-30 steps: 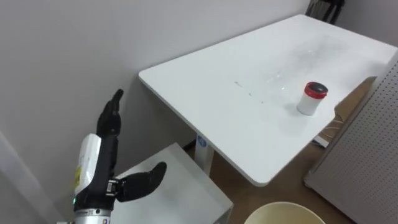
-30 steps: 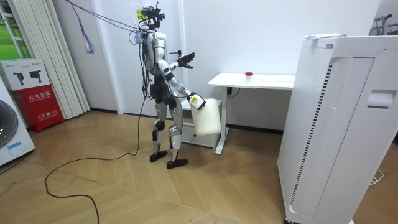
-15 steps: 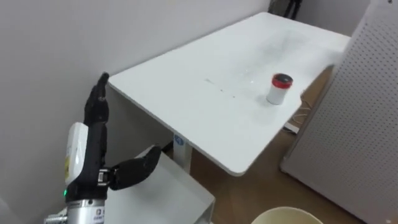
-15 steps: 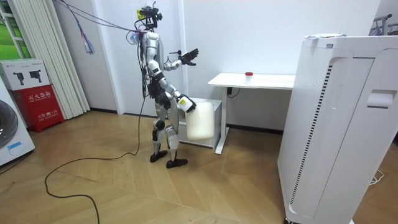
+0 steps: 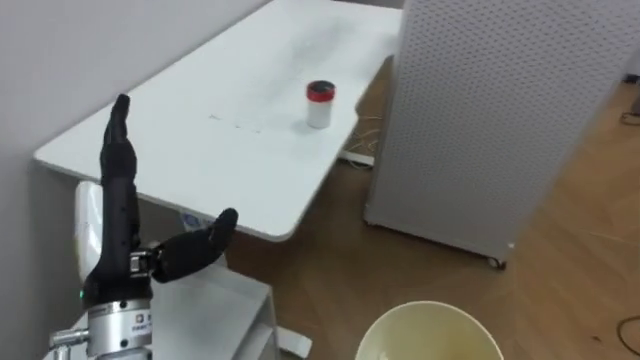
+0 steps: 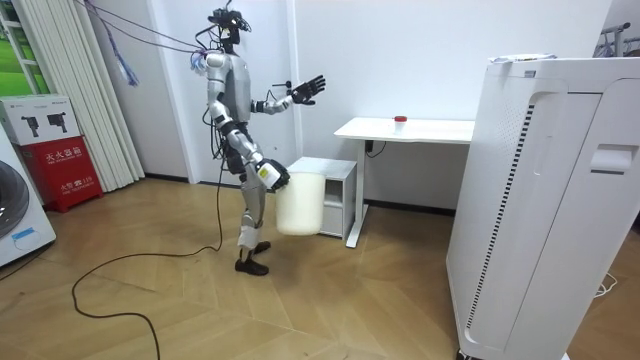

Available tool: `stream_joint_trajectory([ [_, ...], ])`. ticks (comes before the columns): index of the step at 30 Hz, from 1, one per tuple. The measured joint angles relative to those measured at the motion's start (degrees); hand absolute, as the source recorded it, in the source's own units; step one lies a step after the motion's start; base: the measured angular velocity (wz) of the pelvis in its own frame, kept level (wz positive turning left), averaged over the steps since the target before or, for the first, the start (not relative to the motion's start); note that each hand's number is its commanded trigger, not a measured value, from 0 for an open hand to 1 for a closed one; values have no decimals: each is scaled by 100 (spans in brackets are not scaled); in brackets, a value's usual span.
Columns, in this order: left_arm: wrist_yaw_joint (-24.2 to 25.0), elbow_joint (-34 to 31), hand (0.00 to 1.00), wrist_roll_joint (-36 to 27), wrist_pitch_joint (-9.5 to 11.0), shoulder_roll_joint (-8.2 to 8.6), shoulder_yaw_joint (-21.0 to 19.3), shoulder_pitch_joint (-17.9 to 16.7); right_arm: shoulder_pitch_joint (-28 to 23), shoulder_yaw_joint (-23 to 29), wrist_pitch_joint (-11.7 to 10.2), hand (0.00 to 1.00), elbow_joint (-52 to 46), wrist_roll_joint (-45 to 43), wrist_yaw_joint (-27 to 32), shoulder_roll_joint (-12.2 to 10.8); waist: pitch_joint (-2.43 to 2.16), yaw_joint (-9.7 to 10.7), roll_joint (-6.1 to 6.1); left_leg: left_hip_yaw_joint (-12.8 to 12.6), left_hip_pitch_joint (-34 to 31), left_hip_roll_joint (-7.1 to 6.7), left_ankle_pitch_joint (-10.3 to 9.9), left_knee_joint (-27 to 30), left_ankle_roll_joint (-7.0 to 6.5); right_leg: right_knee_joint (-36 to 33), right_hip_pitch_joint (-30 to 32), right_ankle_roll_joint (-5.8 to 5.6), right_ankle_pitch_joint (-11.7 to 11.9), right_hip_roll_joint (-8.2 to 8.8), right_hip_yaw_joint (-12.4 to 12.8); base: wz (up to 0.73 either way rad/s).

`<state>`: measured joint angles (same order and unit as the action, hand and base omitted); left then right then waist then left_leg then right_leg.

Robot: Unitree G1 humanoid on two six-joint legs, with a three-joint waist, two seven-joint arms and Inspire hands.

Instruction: Pick garbage

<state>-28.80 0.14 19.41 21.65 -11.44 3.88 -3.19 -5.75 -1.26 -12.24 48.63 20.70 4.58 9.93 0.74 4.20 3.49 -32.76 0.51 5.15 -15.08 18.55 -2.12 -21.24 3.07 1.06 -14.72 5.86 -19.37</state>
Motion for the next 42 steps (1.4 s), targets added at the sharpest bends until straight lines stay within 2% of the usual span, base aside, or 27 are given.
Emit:
stream_joint_trajectory([
  [1,61,0,0,-1,-4,1,-27,-98,-2,12,44,100,-36,-138,-72,-14,-23,-51,26,117,6,30,11,17,20,68,22,44,56,-91,151,-71],
  [2,81,1,0,11,-11,7,-52,-159,-10,30,69,100,-81,-244,-111,-22,-25,-93,29,277,12,28,16,18,33,96,25,68,90,-131,224,-84],
  [3,98,0,0,22,-39,31,-90,-283,-18,29,131,100,-180,-492,-178,-11,-32,-197,14,721,13,-3,20,18,53,186,23,105,179,-234,415,-98],
  [4,112,0,0,23,-58,44,-94,-430,-17,24,169,100,-267,-592,-249,-1,-52,-323,-18,1277,16,-56,12,12,90,256,28,140,261,-351,647,-101],
  [6,173,0,0,12,-63,53,-92,-635,-23,18,200,100,-450,-603,-303,-1,-83,-451,-69,1821,35,-162,13,-34,124,242,98,162,311,-434,898,-82],
  [7,212,0,0,-65,-65,61,-85,-710,-12,23,198,100,-566,-598,-321,11,-98,-469,-104,1882,81,-200,32,-128,140,236,133,166,348,-464,1018,-57],
  [11,229,1,0,-303,-64,67,-94,-744,3,19,184,100,-707,-599,-402,-1,-143,-496,-173,1705,236,-231,125,-389,161,233,175,175,400,-501,1181,-30],
  [19,394,1,0,-307,-61,153,-97,-735,9,18,185,100,-1050,-730,-520,-14,-51,-471,-243,1823,286,-289,207,-689,171,366,211,176,405,-524,1216,-1],
  [23,468,1,0,-415,-63,147,-96,-733,12,3,185,100,-1192,-725,-609,-19,-43,-462,-231,1968,259,-291,207,-704,172,482,193,165,417,-543,1179,-3],
  [24,468,1,0,-426,-71,125,-94,-733,9,-22,185,100,-1220,-714,-606,-29,-43,-447,-225,2081,255,-295,206,-708,173,523,169,160,423,-544,1144,0],
  [28,500,0,0,-423,-180,96,-90,-733,-8,-82,190,100,-1273,-716,-588,-77,-44,-427,-223,2208,293,-280,206,-724,173,711,-20,150,481,-587,1136,0],
  [36,531,2,0,-416,-377,95,-86,-735,-61,-204,240,100,-1275,-713,-461,-104,-39,-356,-204,2212,517,-277,206,-747,174,961,-355,141,490,-612,1139,0],
  [39,533,3,0,-418,-385,101,-90,-707,-70,-202,235,100,-1275,-717,-426,-104,-30,-294,-189,2215,553,-269,206,-729,174,965,-401,141,490,-617,1130,-1],
  [42,534,73,0,-422,-382,124,-149,-676,-140,-194,232,100,-1275,-716,-411,-94,-11,-325,-174,2212,555,-257,205,-691,175,939,-380,142,489,-627,1133,-4],
])
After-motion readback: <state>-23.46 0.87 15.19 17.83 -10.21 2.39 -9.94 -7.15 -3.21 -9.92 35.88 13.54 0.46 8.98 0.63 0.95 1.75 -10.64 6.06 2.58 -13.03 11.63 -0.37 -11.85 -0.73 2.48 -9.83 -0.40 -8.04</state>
